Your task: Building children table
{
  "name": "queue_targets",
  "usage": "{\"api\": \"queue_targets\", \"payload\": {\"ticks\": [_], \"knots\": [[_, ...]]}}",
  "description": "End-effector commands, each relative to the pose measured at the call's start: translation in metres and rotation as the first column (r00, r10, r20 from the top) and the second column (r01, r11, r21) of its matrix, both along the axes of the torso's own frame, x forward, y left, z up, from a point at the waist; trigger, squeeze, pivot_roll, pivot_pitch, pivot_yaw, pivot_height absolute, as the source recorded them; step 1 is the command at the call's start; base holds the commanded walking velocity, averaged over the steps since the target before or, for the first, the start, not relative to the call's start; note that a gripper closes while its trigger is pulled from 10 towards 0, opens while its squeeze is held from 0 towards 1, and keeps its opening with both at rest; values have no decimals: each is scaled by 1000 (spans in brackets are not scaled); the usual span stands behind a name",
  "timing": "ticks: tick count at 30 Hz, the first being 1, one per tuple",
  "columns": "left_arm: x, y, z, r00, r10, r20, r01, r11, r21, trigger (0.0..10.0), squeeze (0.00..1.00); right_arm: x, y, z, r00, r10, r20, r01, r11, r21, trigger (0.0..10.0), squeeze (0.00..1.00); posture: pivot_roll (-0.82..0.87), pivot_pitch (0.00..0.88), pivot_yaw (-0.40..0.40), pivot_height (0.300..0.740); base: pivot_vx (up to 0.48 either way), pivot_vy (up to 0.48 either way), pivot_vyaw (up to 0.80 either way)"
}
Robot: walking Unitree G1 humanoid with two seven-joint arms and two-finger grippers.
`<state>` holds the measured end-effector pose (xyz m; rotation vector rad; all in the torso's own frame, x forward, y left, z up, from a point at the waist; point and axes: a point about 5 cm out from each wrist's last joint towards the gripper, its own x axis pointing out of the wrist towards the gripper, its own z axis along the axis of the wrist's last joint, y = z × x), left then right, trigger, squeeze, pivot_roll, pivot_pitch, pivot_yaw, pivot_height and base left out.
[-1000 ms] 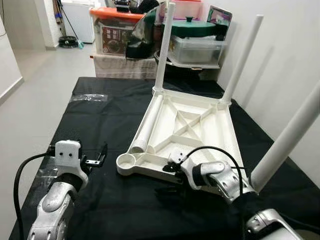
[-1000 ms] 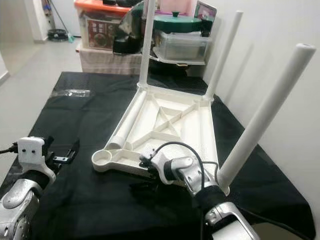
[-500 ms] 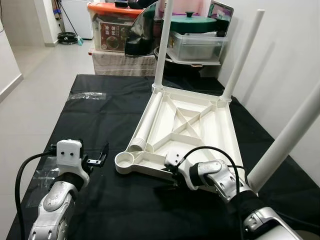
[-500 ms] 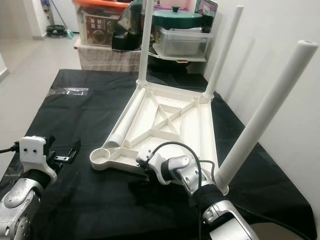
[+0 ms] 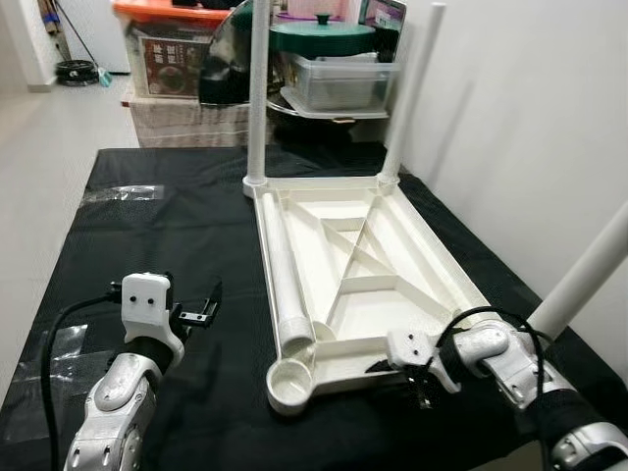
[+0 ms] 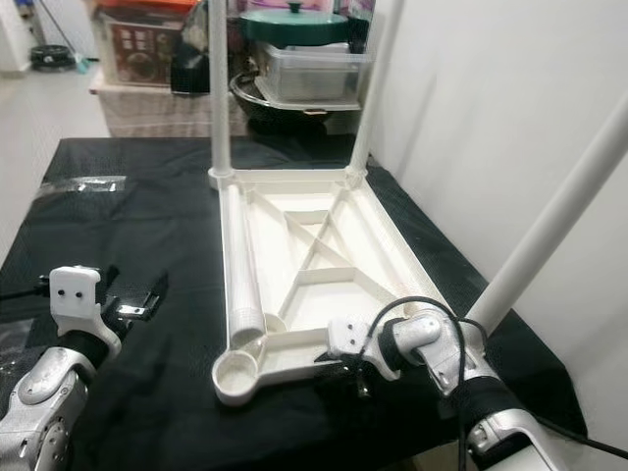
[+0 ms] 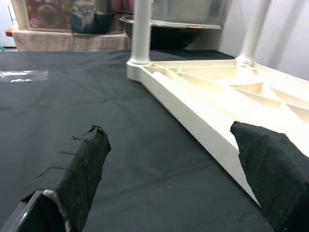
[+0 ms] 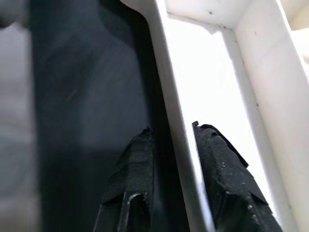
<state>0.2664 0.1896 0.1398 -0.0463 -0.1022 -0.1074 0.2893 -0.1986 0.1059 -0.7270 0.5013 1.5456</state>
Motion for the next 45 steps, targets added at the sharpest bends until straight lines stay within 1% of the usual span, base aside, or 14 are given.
{"api": "queue_targets", "payload": {"ticks": [1,7,8,9,13,15,20,28,33,36,37,38,39,45], "knots": [[1,-4,-6,1000,-12,-17,12,1000,-1,10000,0,-17,15,-5,975,212,-62,-212,977,2,0,0,34,0,-105,740,0,0,0],[1,-7,-8,999,-27,-22,26,1000,-3,10000,0,-20,13,-7,970,237,-43,-237,971,9,0,0,34,0,-104,740,0,0,0],[2,-7,-8,999,-27,-24,27,1000,-2,10000,0,-12,16,-8,984,178,16,-178,984,-6,3804,0,32,0,-105,740,0,0,0],[2,-6,-8,999,-27,-26,27,1000,0,10000,0,-4,18,-9,990,122,75,-120,993,-21,10000,0,31,0,-106,740,0,0,0],[2,-5,-9,999,-25,-28,25,1000,4,10000,0,14,26,0,984,-13,175,5,999,47,10000,0,33,0,-109,740,0,0,0],[2,-5,-9,999,-23,-28,23,1000,4,10000,0,25,32,10,976,-129,176,101,982,160,10000,1000,37,0,-113,740,0,0,0],[1,-5,-10,999,-17,-29,17,1000,5,10000,0,33,42,27,962,-213,168,156,940,302,10000,1000,40,0,-115,740,0,0,0],[-1,-2,-10,999,-13,-32,14,1000,8,10000,0,10,31,41,983,-24,180,-19,971,237,10000,1000,38,0,-107,740,0,0,0],[-1,3,-9,1000,2,-29,-2,1000,10,10000,0,27,38,83,922,-171,347,25,922,387,10000,1000,35,0,-104,740,0,0,0],[-1,3,-9,1000,6,-27,-6,1000,11,10000,0,43,51,108,818,-351,456,80,854,515,10000,1000,37,0,-103,740,0,0,0],[-1,4,-9,1000,13,-25,-13,1000,12,10000,0,50,60,115,751,-437,495,113,824,555,10000,125,40,0,-103,740,0,0,0],[-2,4,-9,1000,18,-24,-17,1000,14,10000,0,53,66,120,703,-490,515,134,803,581,10000,125,40,0,-103,740,0,0,0],[-2,6,-9,999,27,-22,-26,1000,15,10000,0,48,74,114,712,-471,520,128,816,564,10000,0,48,0,-105,740,0,0,0],[-5,14,-8,998,62,-21,-61,998,17,10000,0,22,95,79,793,-395,464,138,858,494,10000,0,53,0,-102,740,0,0,0]]}}
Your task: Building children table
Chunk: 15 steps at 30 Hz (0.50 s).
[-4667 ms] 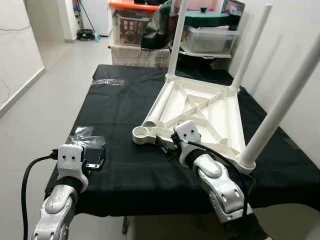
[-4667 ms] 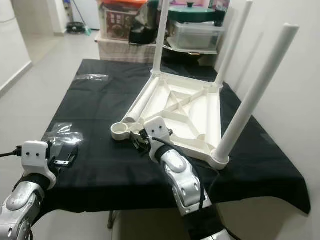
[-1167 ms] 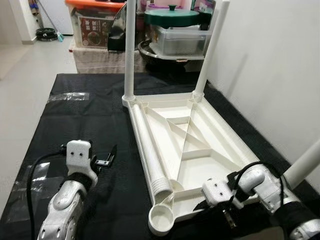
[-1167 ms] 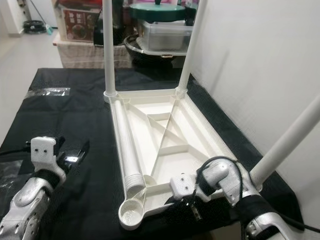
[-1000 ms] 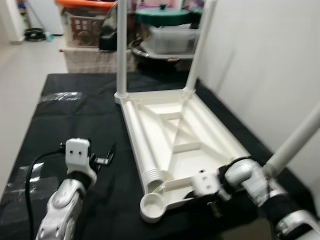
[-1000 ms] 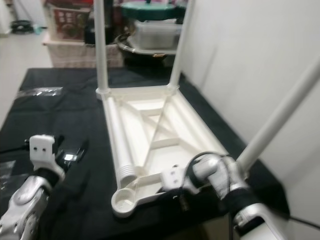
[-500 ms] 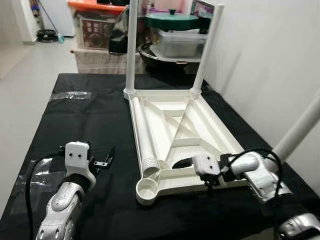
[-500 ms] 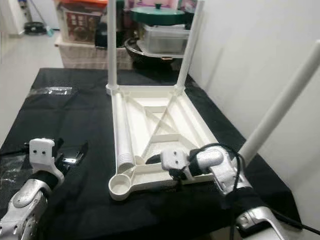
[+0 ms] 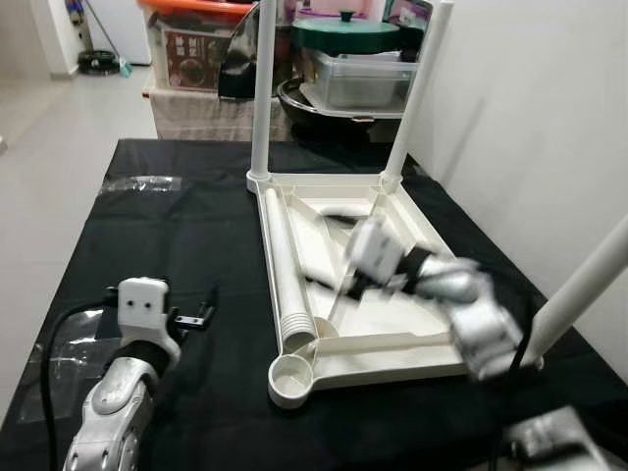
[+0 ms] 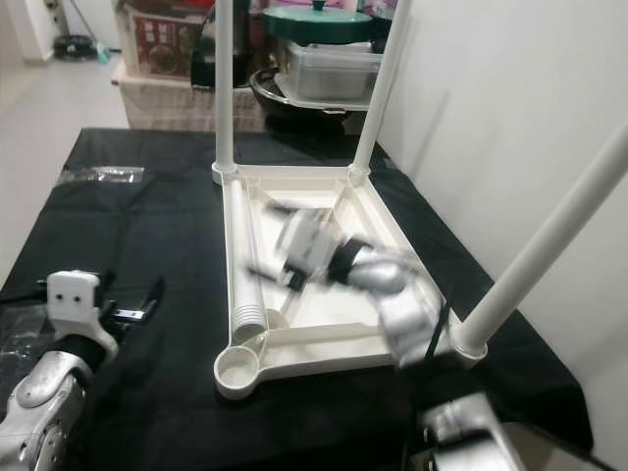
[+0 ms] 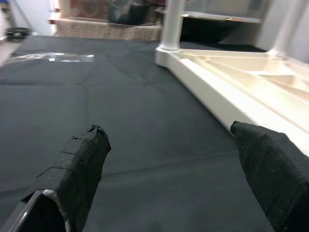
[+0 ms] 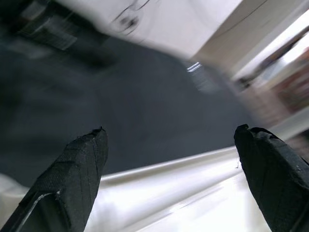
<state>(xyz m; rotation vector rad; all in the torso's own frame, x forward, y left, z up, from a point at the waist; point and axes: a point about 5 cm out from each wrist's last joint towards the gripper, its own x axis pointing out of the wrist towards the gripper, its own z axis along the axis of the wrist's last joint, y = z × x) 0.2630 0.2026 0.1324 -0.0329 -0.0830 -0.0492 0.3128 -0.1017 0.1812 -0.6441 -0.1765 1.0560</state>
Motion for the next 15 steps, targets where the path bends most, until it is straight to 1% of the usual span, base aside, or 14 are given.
{"api": "queue_targets", "payload": {"ticks": [1,3,6,9,11,14,15], "knots": [[-2,2,-1,1000,5,-4,-5,1000,6,10000,0,-6,0,-2,1000,6,4,-6,1000,-30,10000,0,50,0,-99,740,0,0,0],[-3,3,-2,1000,5,-8,-5,1000,6,10000,0,-13,2,-12,999,34,-23,-36,997,-64,10000,0,47,0,-96,740,0,0,0],[-2,3,-2,1000,4,-9,-4,1000,7,10000,0,-14,3,-15,999,37,-30,-39,996,-75,10000,0,47,0,-96,740,0,0,0],[0,1,-1,1000,1,-3,-1,1000,7,10000,0,-1,4,-22,996,-90,-9,88,990,-108,10000,0,46,0,-98,740,0,0,0],[1,1,-1,1000,1,-3,-1,1000,7,10000,0,-1,6,-24,994,-107,0,106,983,-147,10000,0,49,0,-99,740,0,0,0],[0,1,-1,1000,2,-4,-2,1000,7,10000,0,-2,6,-26,994,-110,-3,108,981,-163,10000,0,49,0,-101,740,0,0,0],[0,2,-2,1000,6,-8,-5,1000,8,10000,0,-5,10,-31,994,-107,2,106,974,-198,10000,0,50,0,-102,740,0,0,0]]}}
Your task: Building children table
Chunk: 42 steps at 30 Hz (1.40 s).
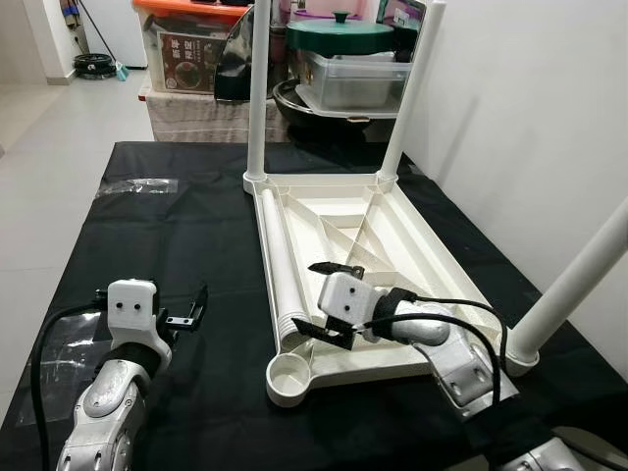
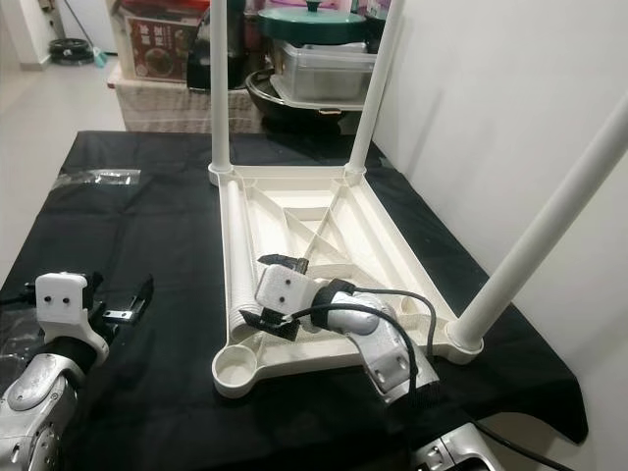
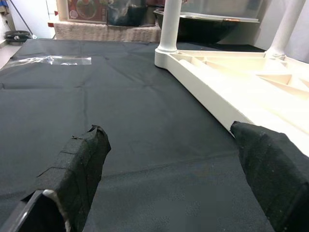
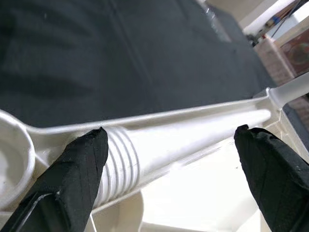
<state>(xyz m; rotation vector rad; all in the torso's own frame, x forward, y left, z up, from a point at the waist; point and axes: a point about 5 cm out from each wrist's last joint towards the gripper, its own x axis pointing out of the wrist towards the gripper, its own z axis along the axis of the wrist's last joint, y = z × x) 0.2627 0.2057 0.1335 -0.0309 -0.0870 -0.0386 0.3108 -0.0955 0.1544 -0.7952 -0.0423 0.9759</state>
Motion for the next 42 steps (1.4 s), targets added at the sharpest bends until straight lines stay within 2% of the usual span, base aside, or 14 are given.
{"api": "queue_targets", "payload": {"ticks": [1,7,12,16,20,22,24,26,30,31,34,35,36,42], "knots": [[0,-1,-3,1000,-4,-13,4,1000,7,10000,0,-4,4,-5,1000,1,-1,-1,999,-34,10000,0,50,0,-102,740,0,0,0],[0,-1,-3,1000,-5,-11,5,1000,6,10000,0,-9,11,-9,999,38,-7,-39,997,-60,10000,0,54,0,-105,740,0,0,0],[1,-1,-3,1000,-4,-14,4,1000,7,10000,0,-8,9,-12,999,43,7,-42,994,-97,10000,0,52,0,-105,740,0,0,0],[1,-1,-4,1000,-5,-15,5,1000,8,10000,0,-7,7,-16,999,41,31,-36,986,-165,10000,0,52,0,-106,740,0,0,0],[1,-1,-4,1000,-6,-16,6,1000,8,10000,0,-6,7,-17,999,39,34,-32,983,-178,10000,0,52,0,-106,740,0,0,0],[1,-1,-4,1000,-5,-15,5,1000,9,10000,0,6,0,-19,995,-61,74,76,971,-228,10000,0,56,0,-109,740,0,0,0],[1,-2,-3,1000,-5,-15,5,1000,10,10000,0,10,-2,-19,992,-89,90,109,963,-248,10000,0,56,0,-109,740,0,0,0],[1,-2,-3,1000,-4,-14,4,1000,9,10000,0,13,-3,-18,988,-123,98,143,961,-238,10000,0,57,0,-110,740,0,0,0],[2,-3,-4,1000,-5,-13,5,1000,9,10000,0,25,3,-6,956,-235,177,260,957,-132,10000,0,52,0,-108,740,0,0,0],[3,-3,-4,1000,-7,-13,7,1000,9,10000,0,27,7,-4,951,-253,179,274,956,-106,7529,0,49,0,-105,740,0,0,0],[3,-4,-4,1000,-9,-13,9,1000,9,10000,0,29,10,-3,946,-269,179,286,955,-80,7529,0,49,0,-105,740,0,0,0],[4,-4,-4,1000,-11,-13,11,1000,10,10000,0,31,15,1,935,-300,190,309,951,-20,0,0,52,0,-106,740,0,0,0],[4,-4,-4,1000,-11,-13,11,1000,10,10000,0,31,15,1,935,-300,190,309,951,-20,0,0,52,0,-106,740,0,0,0],[5,-3,-4,1000,-4,-14,5,1000,12,10000,0,36,24,10,877,-432,208,411,901,139,0,0,51,0,-109,740,0,0,0]]}}
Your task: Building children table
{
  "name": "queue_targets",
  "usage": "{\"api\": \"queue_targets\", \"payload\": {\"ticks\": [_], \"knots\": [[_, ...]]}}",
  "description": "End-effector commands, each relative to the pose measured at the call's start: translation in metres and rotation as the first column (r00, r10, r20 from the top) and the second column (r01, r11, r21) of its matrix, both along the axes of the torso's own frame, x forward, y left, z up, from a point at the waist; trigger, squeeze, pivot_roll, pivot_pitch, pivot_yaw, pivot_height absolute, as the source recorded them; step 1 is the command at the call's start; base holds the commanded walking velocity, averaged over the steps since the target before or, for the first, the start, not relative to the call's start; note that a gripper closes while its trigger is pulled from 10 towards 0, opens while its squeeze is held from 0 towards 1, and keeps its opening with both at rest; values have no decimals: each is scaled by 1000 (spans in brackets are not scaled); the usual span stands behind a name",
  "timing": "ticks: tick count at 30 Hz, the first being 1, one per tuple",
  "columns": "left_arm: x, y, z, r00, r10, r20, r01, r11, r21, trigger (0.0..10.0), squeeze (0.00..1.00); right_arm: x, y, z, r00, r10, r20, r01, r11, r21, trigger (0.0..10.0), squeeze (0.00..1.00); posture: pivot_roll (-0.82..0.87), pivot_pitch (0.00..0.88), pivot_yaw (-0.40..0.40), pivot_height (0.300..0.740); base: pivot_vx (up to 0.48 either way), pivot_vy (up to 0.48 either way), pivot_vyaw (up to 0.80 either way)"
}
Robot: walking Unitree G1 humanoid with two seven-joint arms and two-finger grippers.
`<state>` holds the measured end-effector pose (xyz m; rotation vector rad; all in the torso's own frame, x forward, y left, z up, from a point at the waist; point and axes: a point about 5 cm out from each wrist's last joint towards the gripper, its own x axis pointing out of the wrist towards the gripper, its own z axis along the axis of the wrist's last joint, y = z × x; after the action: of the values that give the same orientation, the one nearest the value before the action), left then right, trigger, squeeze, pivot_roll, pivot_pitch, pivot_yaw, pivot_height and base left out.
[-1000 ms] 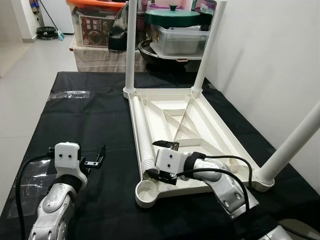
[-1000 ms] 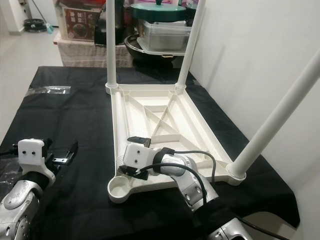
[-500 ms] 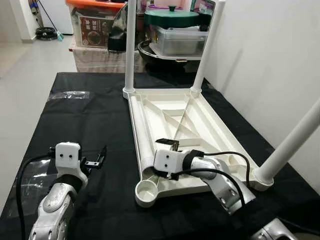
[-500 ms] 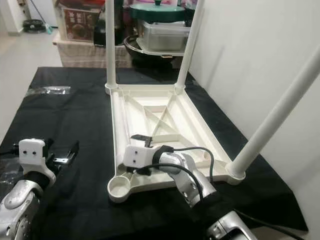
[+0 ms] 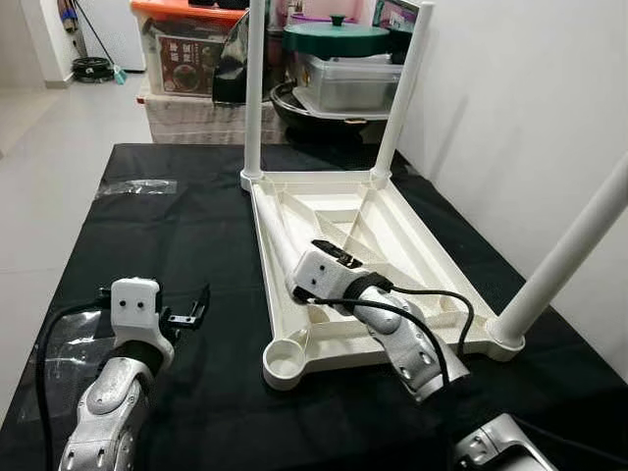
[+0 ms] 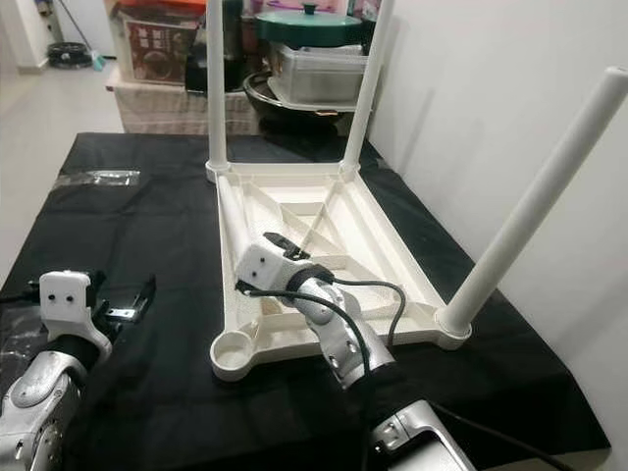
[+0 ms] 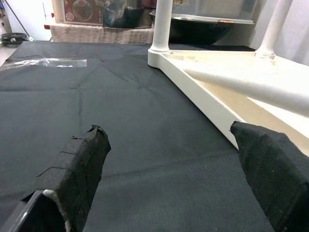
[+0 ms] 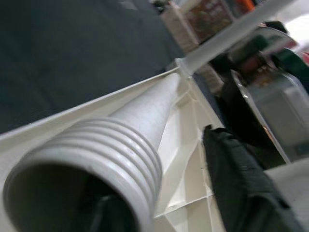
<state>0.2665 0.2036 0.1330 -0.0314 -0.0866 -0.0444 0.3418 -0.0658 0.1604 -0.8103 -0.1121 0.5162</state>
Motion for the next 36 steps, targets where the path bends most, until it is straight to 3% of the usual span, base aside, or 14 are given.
{"api": "queue_targets", "payload": {"ticks": [1,14,17,19,23,24,27,28,29,31,32,34,35,36], "knots": [[1,-1,-4,1000,2,-14,-1,1000,13,10000,0,5,-5,5,998,-57,21,56,998,38,0,0,51,0,-109,740,0,0,0],[2,-1,-5,1000,4,-16,-3,1000,15,10000,0,0,3,-4,1000,-1,-28,4,995,103,0,0,53,0,-111,740,0,0,0],[2,0,-4,1000,6,-14,-6,1000,17,10000,0,-1,2,5,999,33,-18,-29,980,197,0,0,55,0,-106,740,0,0,0],[2,2,-2,1000,8,-6,-8,1000,-21,10000,0,-2,-6,27,993,116,-27,-93,898,430,0,0,53,0,-102,740,0,0,0],[3,3,1,1000,8,2,-8,998,-62,10000,0,-4,-15,41,985,170,10,-153,854,498,0,0,50,0,-99,740,0,0,0],[3,4,4,1000,5,14,-3,993,-120,10000,0,-8,-26,57,972,229,56,-222,805,550,0,0,44,0,-92,740,0,0,0],[4,5,8,1000,-4,27,9,980,-197,10000,0,-14,-36,69,952,290,94,-290,767,572,0,0,36,0,-85,740,0,0,0],[5,6,14,999,-15,51,30,954,-298,10000,0,-22,-45,76,925,365,104,-357,742,568,0,0,35,0,-82,740,0,0,0],[5,6,14,999,-15,51,30,954,-298,10000,0,-22,-45,76,925,365,104,-357,742,568,0,0,35,0,-82,740,0,0,0],[6,6,32,987,-70,148,141,818,-557,10000,0,-34,-50,70,872,488,46,-414,682,603,0,0,33,0,-78,740,0,0,0],[6,6,32,987,-70,148,141,818,-557,10000,0,-34,-50,70,872,488,46,-414,682,603,0,0,33,0,-78,740,0,0,0],[0,0,52,941,-164,296,328,657,-679,10000,0,-39,-45,55,836,549,-3,-420,643,641,0,0,38,0,-80,740,0,0,0],[0,0,52,941,-164,296,328,657,-679,10000,0,-39,-45,55,836,549,-3,-420,643,641,0,0,38,0,-80,740,0,0,0],[-4,-2,60,914,-191,359,399,584,-706,10000,0,-41,-41,48,816,577,-27,-415,618,668,0,0,46,0,-81,740,0,0,0]]}}
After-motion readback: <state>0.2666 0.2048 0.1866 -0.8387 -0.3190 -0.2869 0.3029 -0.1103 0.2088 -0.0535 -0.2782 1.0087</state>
